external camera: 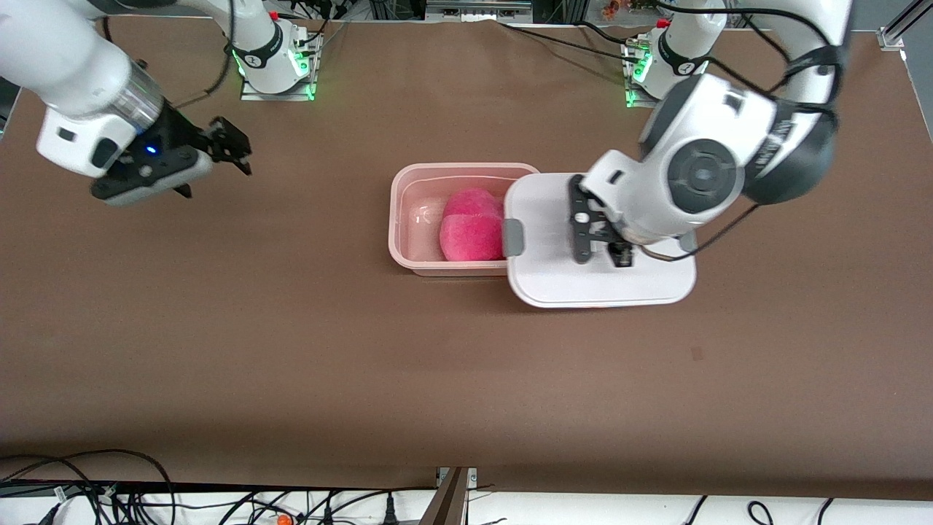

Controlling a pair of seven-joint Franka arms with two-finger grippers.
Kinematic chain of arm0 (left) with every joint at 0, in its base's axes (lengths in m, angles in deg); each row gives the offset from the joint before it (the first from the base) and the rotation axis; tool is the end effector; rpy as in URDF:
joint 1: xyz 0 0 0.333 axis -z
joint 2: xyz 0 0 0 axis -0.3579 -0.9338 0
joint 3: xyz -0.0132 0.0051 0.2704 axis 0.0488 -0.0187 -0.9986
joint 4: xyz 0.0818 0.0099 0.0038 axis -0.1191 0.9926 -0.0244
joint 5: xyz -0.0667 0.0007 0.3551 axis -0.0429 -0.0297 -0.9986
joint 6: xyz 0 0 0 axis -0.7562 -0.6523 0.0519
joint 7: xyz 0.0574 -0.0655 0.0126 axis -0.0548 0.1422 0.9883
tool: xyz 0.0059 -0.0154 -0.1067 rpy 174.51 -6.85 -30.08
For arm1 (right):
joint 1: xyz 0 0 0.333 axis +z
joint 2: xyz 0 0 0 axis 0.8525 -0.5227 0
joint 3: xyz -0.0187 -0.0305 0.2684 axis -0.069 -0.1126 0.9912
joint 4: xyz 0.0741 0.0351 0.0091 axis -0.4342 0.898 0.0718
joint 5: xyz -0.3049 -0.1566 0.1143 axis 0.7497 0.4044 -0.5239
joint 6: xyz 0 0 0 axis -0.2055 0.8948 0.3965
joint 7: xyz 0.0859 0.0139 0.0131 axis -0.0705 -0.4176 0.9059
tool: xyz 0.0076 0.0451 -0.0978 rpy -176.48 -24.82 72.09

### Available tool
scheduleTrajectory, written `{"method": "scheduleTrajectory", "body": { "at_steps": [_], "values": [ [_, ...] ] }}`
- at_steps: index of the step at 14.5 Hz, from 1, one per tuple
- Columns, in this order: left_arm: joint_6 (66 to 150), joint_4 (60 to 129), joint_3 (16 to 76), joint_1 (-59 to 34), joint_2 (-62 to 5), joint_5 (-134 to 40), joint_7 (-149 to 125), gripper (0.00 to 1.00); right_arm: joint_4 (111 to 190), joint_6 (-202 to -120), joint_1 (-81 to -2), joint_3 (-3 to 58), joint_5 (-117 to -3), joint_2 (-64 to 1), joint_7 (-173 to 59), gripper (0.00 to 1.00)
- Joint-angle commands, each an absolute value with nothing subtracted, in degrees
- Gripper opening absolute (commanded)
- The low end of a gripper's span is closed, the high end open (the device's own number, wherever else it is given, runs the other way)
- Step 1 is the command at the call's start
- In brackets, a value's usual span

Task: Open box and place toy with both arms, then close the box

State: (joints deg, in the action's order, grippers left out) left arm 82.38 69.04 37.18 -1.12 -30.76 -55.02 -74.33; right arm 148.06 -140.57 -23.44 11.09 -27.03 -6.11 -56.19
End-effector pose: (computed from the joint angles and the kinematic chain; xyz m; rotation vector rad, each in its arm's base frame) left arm 0.5537 -0.2905 0.4214 2.2239 -2.0080 -0.2429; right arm 0.5063 0.1243 0.5509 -3.0203 -0.4937 0.0097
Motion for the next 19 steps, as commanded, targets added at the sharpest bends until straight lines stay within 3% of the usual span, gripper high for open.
{"method": "scheduleTrajectory", "body": {
  "at_steps": [1,9,19],
  "values": [
    [85.37,67.21,36.55,4.76,-33.14,-54.28,-67.39,0.00,151.16,-139.91,-28.67,14.61,-25.12,-3.37,-58.79,1.00],
    [92.15,67.82,36.37,15.40,-36.92,-55.24,-60.17,0.00,150.46,-139.82,-51.27,32.29,-22.55,-3.90,-58.52,1.00],
    [97.96,68.44,36.28,18.84,-41.40,-59.63,-55.25,0.00,146.59,-136.05,-51.46,31.95,-23.08,-5.21,-62.57,1.00]
  ]
}}
